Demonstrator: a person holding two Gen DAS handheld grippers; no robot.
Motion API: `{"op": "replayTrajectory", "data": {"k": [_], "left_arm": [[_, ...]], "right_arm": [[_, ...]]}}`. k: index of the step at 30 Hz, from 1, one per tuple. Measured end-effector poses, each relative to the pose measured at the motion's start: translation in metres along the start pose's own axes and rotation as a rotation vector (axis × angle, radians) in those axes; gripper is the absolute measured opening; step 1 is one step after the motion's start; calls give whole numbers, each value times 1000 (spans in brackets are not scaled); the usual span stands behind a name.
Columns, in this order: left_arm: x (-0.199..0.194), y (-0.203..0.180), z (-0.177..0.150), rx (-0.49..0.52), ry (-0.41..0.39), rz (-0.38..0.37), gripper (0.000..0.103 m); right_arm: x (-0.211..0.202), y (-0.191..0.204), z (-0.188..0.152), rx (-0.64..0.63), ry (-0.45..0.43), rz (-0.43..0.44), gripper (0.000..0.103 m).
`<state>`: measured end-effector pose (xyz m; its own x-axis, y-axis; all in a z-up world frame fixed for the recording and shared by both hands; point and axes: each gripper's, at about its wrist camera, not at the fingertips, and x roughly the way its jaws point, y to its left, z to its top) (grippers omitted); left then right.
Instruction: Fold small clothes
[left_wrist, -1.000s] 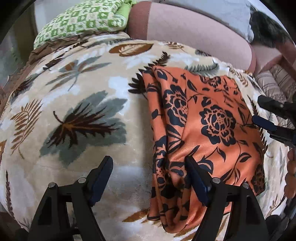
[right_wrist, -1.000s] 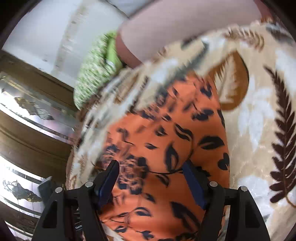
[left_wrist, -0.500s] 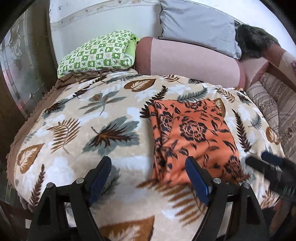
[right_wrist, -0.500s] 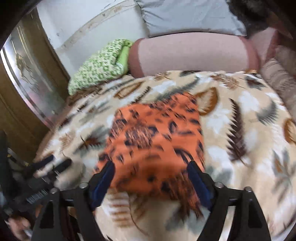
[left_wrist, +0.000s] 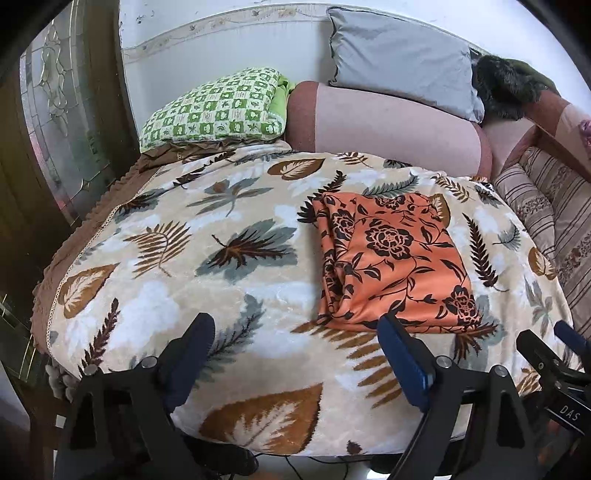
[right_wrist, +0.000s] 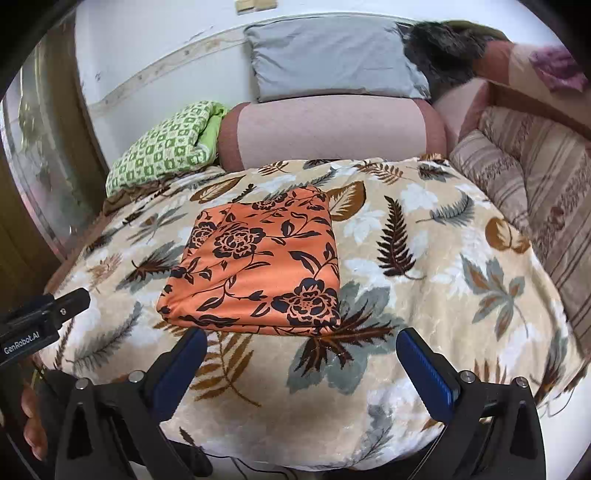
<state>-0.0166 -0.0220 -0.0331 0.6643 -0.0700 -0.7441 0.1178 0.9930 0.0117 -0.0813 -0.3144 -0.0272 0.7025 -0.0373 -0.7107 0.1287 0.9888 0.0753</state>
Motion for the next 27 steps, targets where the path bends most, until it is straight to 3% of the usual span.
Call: {"op": "replayTrajectory", "data": {"k": [5, 9, 15, 27], "left_arm": [[7, -4, 3, 9, 36, -33, 90], [-1, -17, 13, 35, 8, -42, 94], [-13, -27, 30, 44, -46, -24, 98], [0, -23, 33, 19, -13, 3, 98]], "right_arm": [[13, 9, 1, -37, 35, -11, 103], [25, 9, 6, -78, 67, -33, 103], [28, 6, 15, -73, 68, -39, 103], [26, 20, 25, -110, 63, -26, 103]]}}
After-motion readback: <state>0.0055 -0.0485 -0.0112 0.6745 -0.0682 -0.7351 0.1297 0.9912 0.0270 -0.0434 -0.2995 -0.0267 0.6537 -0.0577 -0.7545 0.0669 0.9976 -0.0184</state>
